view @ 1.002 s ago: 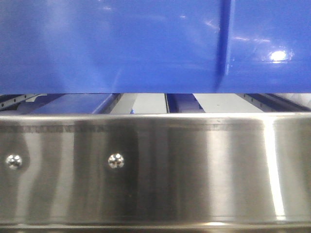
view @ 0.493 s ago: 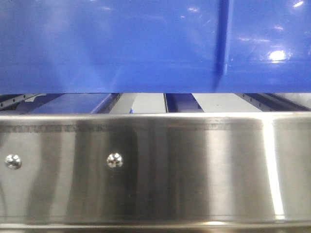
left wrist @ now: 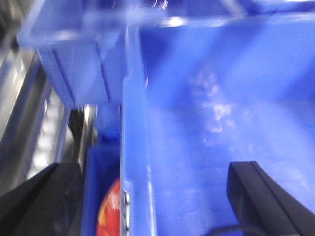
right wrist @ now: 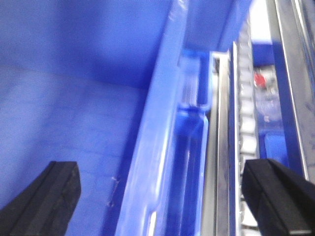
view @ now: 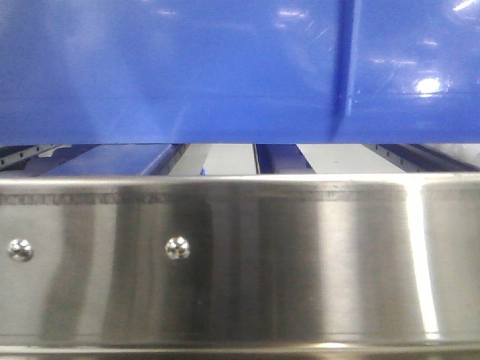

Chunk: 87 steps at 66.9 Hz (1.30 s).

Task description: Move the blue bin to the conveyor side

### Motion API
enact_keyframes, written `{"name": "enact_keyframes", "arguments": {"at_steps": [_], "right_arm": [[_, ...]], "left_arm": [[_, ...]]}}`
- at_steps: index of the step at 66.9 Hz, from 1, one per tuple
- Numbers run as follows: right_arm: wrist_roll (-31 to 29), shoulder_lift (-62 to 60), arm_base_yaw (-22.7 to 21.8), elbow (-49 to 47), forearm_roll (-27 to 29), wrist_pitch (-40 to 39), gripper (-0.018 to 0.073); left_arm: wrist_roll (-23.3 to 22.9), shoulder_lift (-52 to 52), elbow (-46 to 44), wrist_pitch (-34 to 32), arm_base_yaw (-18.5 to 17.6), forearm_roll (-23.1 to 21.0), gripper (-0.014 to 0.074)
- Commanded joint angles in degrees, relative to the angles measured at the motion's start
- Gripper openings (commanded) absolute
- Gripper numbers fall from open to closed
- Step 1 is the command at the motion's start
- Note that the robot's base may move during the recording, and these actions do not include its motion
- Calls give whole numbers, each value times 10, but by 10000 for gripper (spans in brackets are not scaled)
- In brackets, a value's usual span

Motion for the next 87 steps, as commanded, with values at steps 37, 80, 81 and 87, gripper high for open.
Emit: {"name": "enact_keyframes", "arguments": {"at_steps": [37, 80, 81, 87], "right_arm": [[27, 63, 6, -6, -12, -5, 549], [27, 96, 6, -65, -12, -5, 549], [27, 99, 6, -65, -12, -5, 549], [27, 115, 6, -65, -12, -5, 549]], "left_arm": [[69, 73, -4, 26, 60, -64, 496], [68, 130, -71, 29, 58, -29, 496], [68, 131, -72, 29, 58, -29, 496], [68, 138, -72, 29, 58, -29, 494]]}}
